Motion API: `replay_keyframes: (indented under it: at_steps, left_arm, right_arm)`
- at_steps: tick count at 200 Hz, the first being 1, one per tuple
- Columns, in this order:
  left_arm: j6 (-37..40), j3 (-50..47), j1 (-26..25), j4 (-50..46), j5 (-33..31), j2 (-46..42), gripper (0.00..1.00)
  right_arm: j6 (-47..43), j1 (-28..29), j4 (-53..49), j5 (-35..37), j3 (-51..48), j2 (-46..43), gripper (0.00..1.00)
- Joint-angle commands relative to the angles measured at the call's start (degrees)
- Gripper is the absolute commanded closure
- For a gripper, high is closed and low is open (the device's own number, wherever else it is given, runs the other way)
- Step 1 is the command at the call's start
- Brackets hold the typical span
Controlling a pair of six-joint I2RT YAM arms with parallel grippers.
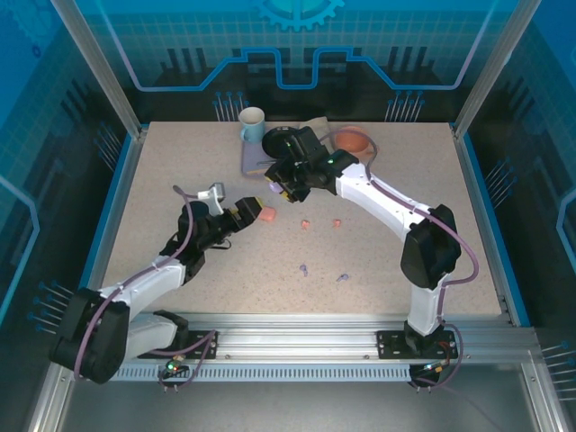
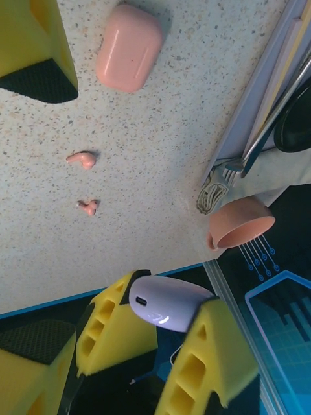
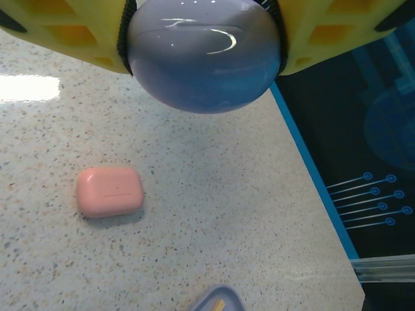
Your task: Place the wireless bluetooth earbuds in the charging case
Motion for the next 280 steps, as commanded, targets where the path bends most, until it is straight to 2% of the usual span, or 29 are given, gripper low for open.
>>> replay_keyframes:
  at_steps: [1,39,121,280]
  left_arm:
    - [0.76,3.26,-0.91,6.48,-0.59,2.64,0.17]
    - [1.22,6.12,-1.27,8.3,2.48,5.54,0.29]
    - [1.15,9.89,-2.63,10.32,3.71,10.82,0.35]
    - [1.02,13.45,-2.76,11.83,2.96,15.03,0.54]
  right_arm:
    - [3.51,-0.23,2.22,-1.79,0.37,0.27,0.5]
    - [3.68,0.13,1.91,-1.48,0.71,0.19,0.5]
    - [4.68,0.65,3.83,-3.1,-0.72,0.7,0.51]
    - [5.52,1.13,5.39,-4.15,-2.33,0.46,0.51]
